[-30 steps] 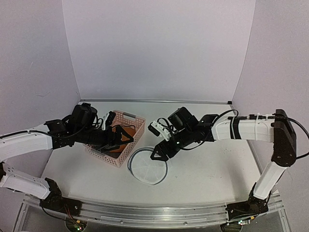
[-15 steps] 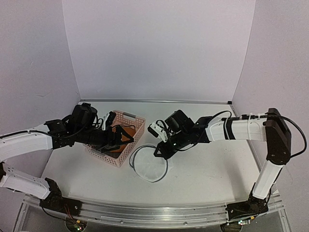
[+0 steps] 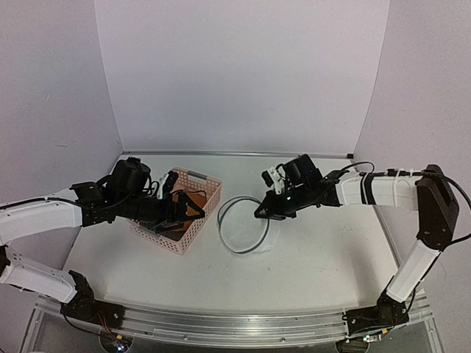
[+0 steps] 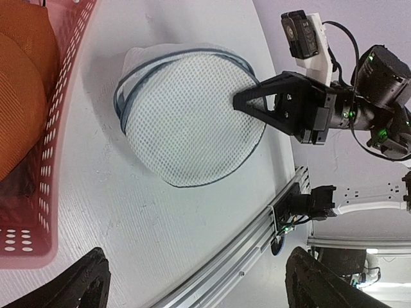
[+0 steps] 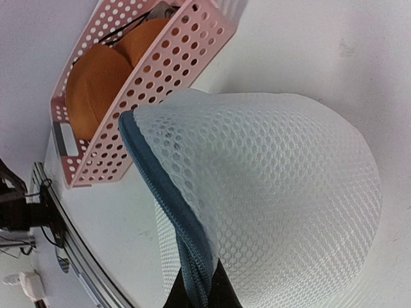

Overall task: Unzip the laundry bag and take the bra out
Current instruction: Place the laundry bag at the center of the board.

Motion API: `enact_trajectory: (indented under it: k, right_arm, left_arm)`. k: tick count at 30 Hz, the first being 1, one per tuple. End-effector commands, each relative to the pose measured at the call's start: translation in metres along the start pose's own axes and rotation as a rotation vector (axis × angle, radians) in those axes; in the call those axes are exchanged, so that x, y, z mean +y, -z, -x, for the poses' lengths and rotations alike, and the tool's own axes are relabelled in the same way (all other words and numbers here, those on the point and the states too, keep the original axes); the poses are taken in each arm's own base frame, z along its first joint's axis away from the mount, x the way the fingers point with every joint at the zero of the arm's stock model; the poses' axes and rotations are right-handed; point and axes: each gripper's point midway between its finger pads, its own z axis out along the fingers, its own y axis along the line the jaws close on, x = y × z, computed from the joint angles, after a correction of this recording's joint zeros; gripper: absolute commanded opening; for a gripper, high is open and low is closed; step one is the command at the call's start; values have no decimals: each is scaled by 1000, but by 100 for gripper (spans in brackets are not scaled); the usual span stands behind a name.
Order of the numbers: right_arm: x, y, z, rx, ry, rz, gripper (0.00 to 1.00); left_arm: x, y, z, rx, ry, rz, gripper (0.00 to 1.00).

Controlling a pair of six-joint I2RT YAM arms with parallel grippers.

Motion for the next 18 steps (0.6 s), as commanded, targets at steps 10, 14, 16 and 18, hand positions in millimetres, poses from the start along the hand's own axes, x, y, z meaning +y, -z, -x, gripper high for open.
enact_trajectory:
  k: [10, 14, 16, 18]
  right_arm:
    - [-30, -21, 11, -88, -394, 49, 0]
    - [-47, -25, 6, -113, -462, 32, 0]
    - [-56, -27, 2, -119, -502, 34, 0]
    - [-62, -31, -2, -114, -519, 31, 0]
  left_arm:
    - [-17, 4, 12, -38, -44, -61, 96]
    - [-16, 3, 11, -35, -41, -58, 96]
    - [-16, 2, 11, -35, -42, -60, 96]
    - [-16, 2, 11, -36, -42, -61, 96]
